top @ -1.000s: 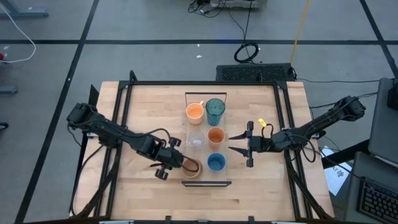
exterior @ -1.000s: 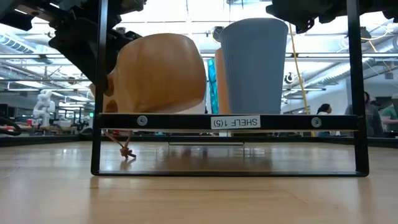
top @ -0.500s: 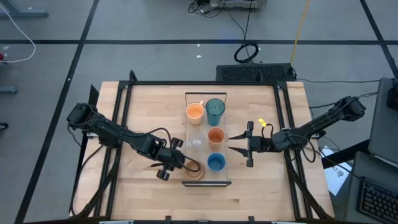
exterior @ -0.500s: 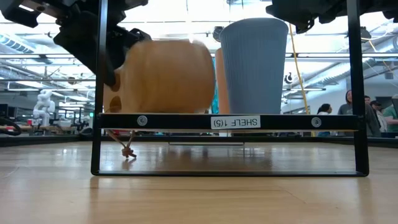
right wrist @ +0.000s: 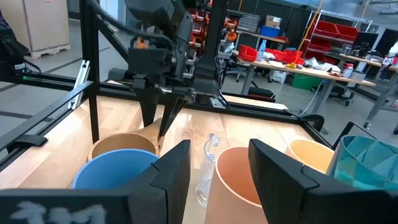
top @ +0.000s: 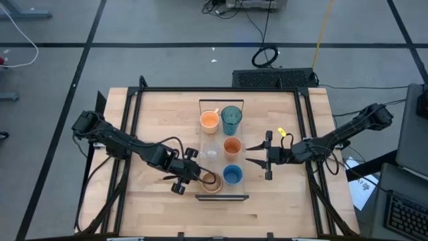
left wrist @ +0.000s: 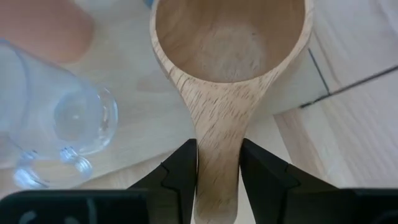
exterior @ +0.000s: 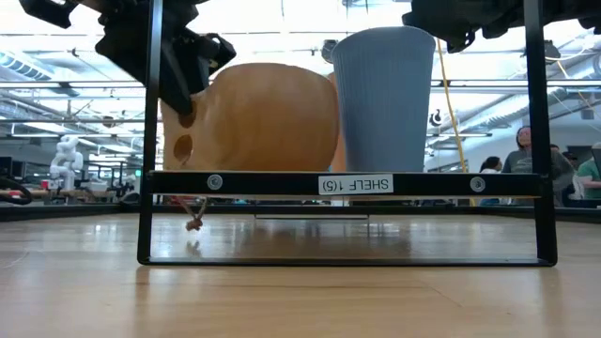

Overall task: Stack small to large cups/mugs on shelf
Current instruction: Put the wooden brown mug on the shelf

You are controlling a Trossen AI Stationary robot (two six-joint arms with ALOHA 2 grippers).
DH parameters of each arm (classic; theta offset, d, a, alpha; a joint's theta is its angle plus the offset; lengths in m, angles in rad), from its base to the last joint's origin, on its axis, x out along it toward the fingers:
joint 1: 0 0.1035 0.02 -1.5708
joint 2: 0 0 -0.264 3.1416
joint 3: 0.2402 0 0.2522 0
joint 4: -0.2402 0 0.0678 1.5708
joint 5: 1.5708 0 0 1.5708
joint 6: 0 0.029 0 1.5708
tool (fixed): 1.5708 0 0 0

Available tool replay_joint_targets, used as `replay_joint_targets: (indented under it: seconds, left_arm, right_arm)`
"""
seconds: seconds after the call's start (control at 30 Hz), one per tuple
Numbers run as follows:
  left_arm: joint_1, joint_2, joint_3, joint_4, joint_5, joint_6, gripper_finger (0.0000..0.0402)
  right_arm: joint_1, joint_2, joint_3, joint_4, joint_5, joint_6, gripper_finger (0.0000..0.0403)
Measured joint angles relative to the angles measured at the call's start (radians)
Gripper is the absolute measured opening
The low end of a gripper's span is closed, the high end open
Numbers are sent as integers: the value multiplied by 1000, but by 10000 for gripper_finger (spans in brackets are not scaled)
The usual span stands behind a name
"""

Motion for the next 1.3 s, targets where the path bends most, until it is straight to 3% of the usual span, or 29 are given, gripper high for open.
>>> replay_joint_targets:
  seconds: [0.57,0.93,1.3]
  left_arm:
    - [-7,-1,21,4,-56,-19,121]
    - [-33,-117,22,0,-117,-54,120]
    - [-122,-196,-24,-122,-118,-230,119]
  right_arm:
    - [0,0,0,-8,0,12,152]
    - [0,0,0,-16,0,25,152]
    - [0,0,0,-21,0,27,152]
